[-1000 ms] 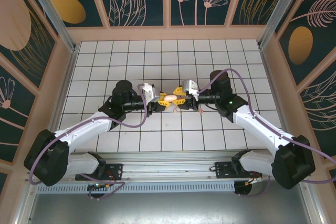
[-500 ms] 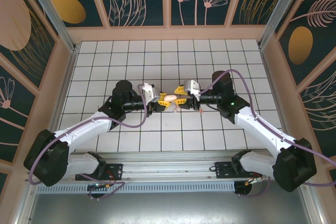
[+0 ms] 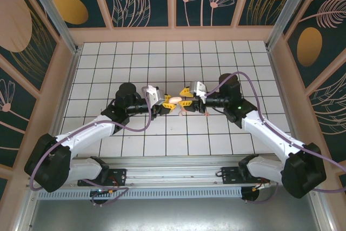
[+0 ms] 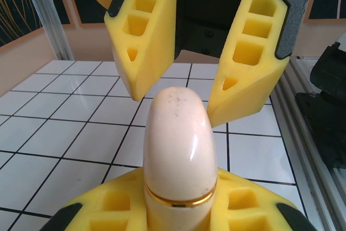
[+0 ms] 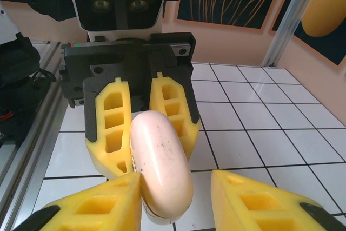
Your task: Insert the wireless bluetooth earbuds into the charging case
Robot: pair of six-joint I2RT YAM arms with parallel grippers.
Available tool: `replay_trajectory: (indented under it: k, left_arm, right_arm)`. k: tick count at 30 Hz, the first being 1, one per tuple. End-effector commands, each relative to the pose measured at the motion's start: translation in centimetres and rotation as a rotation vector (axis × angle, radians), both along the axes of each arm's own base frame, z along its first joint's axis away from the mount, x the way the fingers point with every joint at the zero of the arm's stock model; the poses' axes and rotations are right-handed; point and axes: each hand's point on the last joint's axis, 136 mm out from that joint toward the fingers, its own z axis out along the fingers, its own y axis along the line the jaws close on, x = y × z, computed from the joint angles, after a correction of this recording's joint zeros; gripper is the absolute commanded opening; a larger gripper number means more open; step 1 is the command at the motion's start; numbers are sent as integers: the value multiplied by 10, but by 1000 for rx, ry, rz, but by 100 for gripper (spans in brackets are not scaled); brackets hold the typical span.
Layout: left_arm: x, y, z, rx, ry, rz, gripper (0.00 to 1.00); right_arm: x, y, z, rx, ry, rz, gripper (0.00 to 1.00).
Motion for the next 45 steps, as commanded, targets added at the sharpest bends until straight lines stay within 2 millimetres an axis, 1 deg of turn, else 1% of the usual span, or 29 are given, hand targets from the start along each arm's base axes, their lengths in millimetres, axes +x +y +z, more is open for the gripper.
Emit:
replay_trajectory:
  k: [1,11,18,22,27,28,31,36,42,44,45]
  left_arm:
    - [-25,-1,-9,18,25,-107,19]
    - [-25,-1,-9,20,20,-106,19]
    - [-24,-1,-7,14,15,-101,19]
    - [-20,-1,-9,16,20,-76,19]
    - [-20,-1,-9,18,19,-77,19]
    - [-20,-1,-9,16,20,-78,20]
    - [-20,-2,-9,14,20,-85,20]
    - [-21,-2,-8,11,21,-91,20]
    - [-21,-1,-7,12,18,-86,20]
    - [-21,-1,-7,11,17,-85,20]
    - [-21,-1,-7,11,16,-87,20]
  right_arm:
    - [25,-12,28,59,-125,-132,37]
    - [29,-16,32,73,-136,-169,37]
    - [27,-16,29,71,-125,-165,37]
    - [20,-17,31,85,-119,-139,38]
    - [-13,-12,27,83,-58,27,41]
    - [-16,-12,26,83,-45,40,41]
    - [-17,-8,23,74,-37,37,47]
    - [-15,0,19,62,-27,53,53]
    - [-15,7,14,48,-7,96,55]
    - [-19,13,12,43,3,118,55]
    - [-18,14,11,38,5,114,55]
